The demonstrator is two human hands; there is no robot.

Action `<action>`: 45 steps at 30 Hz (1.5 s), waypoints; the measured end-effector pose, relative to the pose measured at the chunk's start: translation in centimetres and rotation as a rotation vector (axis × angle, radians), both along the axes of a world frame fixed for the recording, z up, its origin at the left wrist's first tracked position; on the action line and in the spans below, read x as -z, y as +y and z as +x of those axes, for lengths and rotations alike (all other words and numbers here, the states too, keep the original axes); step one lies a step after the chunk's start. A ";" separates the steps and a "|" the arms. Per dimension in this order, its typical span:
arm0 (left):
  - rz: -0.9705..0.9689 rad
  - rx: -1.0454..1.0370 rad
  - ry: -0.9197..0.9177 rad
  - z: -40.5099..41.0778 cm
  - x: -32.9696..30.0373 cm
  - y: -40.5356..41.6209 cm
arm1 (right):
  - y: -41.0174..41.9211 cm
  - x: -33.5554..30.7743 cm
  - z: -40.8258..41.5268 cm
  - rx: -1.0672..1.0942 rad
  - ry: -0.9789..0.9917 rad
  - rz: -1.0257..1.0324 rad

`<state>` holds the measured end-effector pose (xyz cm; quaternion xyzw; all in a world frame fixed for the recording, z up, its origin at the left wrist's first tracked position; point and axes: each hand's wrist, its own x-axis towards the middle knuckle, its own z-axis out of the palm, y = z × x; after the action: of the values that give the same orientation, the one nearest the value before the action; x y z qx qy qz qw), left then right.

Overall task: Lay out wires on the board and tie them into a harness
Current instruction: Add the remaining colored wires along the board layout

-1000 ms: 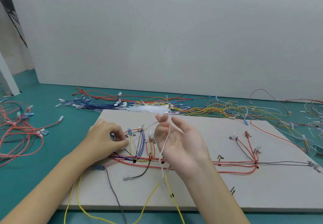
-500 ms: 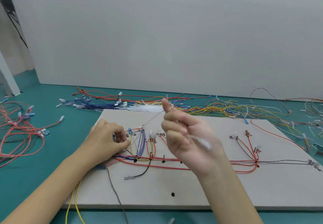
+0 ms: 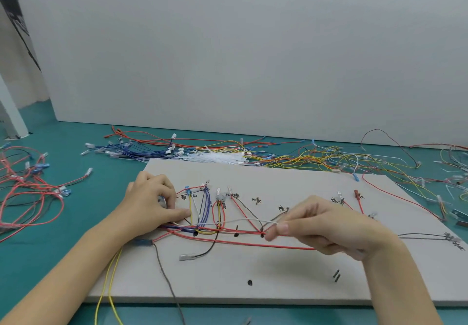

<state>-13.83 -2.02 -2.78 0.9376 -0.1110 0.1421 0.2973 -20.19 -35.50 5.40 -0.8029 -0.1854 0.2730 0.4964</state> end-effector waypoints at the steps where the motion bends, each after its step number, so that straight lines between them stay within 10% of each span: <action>1: 0.027 -0.010 -0.027 -0.1 0.0 -0.2 | -0.6 0.2 0.1 0.011 0.012 -0.054; 20: 0.235 0.231 -0.168 -2.7 -1.7 -4.4 | -2.2 1.7 -0.5 0.400 0.075 -0.341; 33: 0.191 -0.267 -0.058 -2.0 -1.2 -1.4 | -2.5 2.8 -0.7 0.543 0.005 -0.343; 45: 0.087 -0.317 -0.015 -1.1 -1.2 -0.1 | -3.1 3.1 -1.5 0.639 -0.007 -0.218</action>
<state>-14.88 -2.14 -1.60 0.9543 0.0299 0.1890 0.2295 -21.65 -38.60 2.30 -0.8697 0.1043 0.1190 0.4675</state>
